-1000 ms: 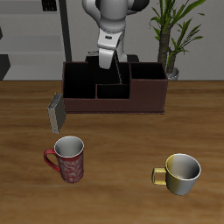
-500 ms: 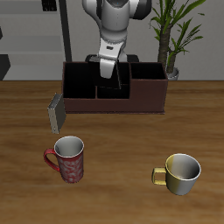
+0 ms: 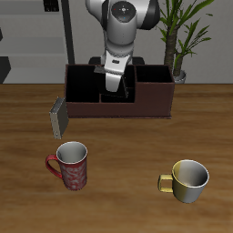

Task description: Place the black book into the back desk caddy's front compartment

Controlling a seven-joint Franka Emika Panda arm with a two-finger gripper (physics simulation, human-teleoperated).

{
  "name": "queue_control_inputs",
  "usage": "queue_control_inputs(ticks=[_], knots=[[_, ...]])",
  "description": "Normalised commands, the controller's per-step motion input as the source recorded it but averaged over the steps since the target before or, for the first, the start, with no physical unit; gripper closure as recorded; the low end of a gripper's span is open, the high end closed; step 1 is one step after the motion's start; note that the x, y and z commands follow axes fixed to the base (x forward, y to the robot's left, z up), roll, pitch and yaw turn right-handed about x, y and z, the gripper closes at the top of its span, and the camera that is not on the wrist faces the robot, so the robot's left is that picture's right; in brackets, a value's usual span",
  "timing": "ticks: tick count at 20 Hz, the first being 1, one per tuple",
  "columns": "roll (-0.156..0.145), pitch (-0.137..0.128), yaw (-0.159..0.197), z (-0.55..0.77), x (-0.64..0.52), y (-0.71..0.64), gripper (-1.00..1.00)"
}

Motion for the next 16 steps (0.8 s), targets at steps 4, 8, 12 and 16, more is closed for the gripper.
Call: queue_control_inputs(ticks=[4,8,12,16], knots=[[0.022,0.014,0.015,-0.09,0.07,0.13,1.0],[0.016,-0.001,-0.001,-0.01,0.01,0.07,1.0],[0.054,0.017,0.018,-0.11,0.11,0.55,1.0],[0.029,0.05,0.032,-0.13,-0.1,0.24,1.0]])
